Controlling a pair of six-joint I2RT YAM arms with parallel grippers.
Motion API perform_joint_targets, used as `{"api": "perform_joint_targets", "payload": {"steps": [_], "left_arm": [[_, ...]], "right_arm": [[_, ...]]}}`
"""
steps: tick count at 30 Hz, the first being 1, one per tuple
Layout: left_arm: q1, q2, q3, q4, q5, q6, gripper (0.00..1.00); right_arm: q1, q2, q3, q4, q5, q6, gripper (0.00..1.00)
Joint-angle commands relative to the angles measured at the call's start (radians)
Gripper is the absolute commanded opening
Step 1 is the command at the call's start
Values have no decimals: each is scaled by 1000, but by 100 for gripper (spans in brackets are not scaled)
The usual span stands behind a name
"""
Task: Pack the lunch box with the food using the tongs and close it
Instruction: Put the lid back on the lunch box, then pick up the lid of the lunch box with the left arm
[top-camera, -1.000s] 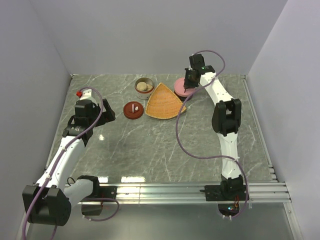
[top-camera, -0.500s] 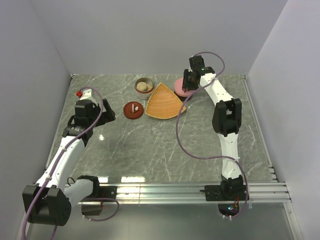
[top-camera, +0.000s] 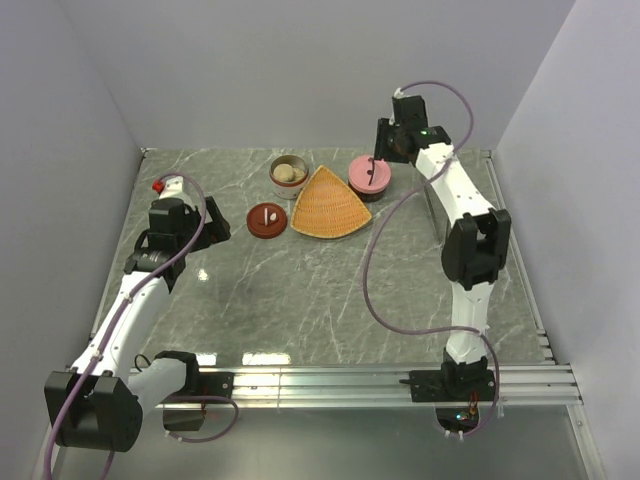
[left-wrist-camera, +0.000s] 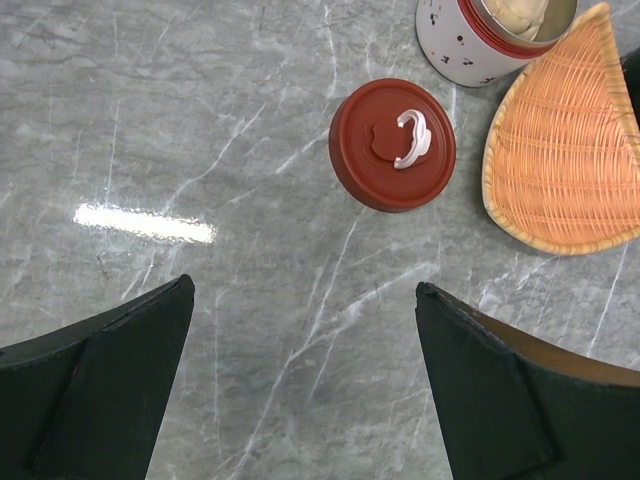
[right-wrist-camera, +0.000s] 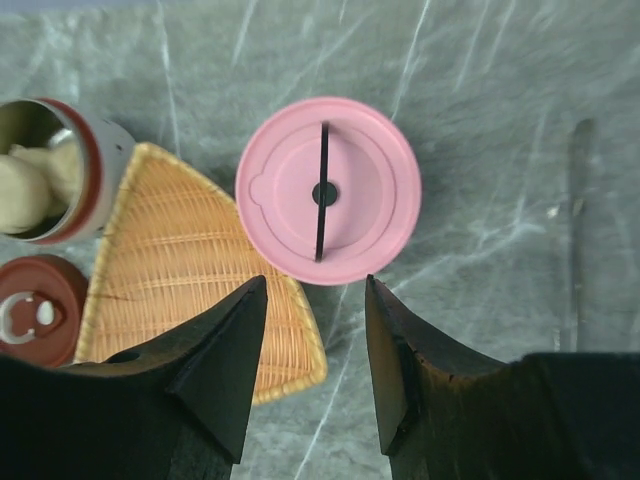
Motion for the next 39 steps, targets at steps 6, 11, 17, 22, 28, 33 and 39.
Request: {"api": "perform_joint_targets", "payload": {"steps": [6,11,17,22,28,33,39], "left_arm": [[-51,109,105,23,3,60,99],[-120,320,245,-1,-63,48,97],[-152,506,351,0,-62,34,94],[-203,596,394,42,-39,36,94],[-210,710,467,95,-22,20,93],[-223,828,567,54,-61,39,91],[-232,877,584,31,-123,42,72]], "right_arm": [[-2,-299,-148,57,104,-60,52],[-4,-419,-242,43,106,-63,52],[-5,-572,-384,66,68,-46,51],[-7,-686,-495,84,14,-17,51],[-8,-773,-570,115,-53,36,50],[-8,-799,-590,112,-72,51,50],[-10,-827,-613,129,-75,69,50]]}}
